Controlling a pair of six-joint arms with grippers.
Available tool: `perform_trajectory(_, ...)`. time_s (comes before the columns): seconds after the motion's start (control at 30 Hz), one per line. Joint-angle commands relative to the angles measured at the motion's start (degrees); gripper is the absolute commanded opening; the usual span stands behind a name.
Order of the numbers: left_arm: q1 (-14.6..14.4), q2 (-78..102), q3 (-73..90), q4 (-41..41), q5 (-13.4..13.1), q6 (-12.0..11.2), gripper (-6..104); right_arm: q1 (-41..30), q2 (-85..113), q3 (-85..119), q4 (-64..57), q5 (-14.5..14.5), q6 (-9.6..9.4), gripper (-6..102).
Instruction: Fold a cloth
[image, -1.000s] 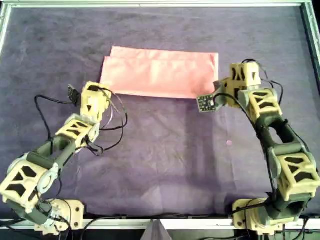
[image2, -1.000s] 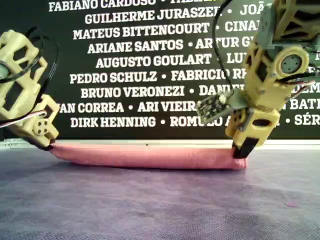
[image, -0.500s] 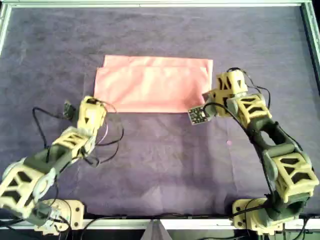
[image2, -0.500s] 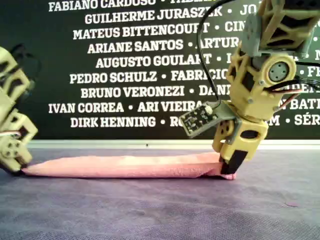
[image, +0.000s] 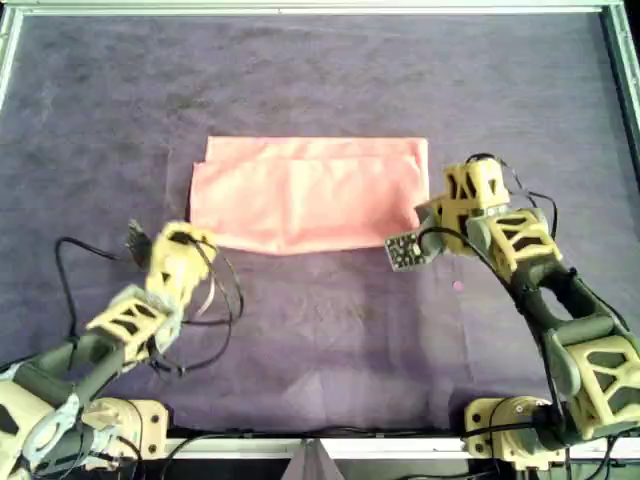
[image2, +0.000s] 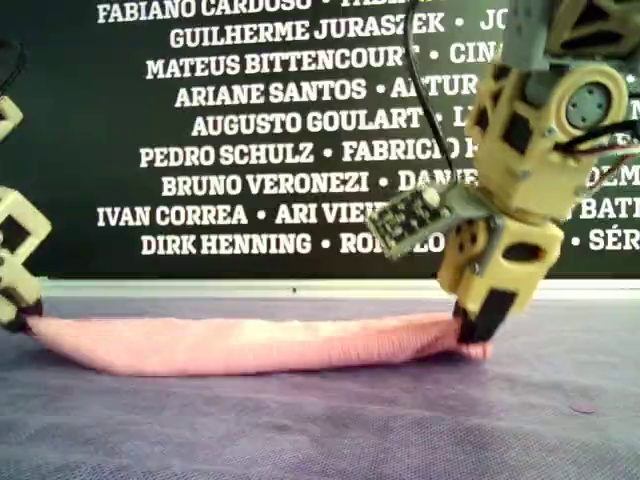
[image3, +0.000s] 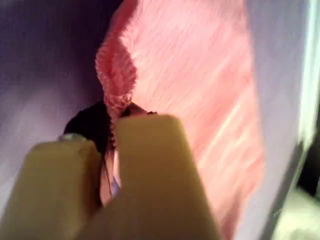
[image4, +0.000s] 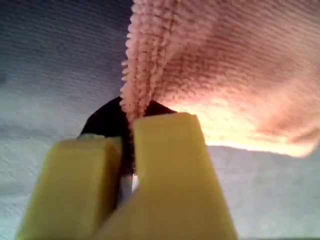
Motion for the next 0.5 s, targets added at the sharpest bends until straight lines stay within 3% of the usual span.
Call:
perform_trajectory(0.0,-2.02,3.08,0.09,0.09,-0.09,-0.26,-1,-0.18,4.83,0.18,0.97,-0.09,0.26,-1)
perform_trajectory(0.47,-1.23,3.08,3.25,0.09,-0.88,0.53,-1,-0.26,7.82,4.22,1.41,-0.09,0.26,-1)
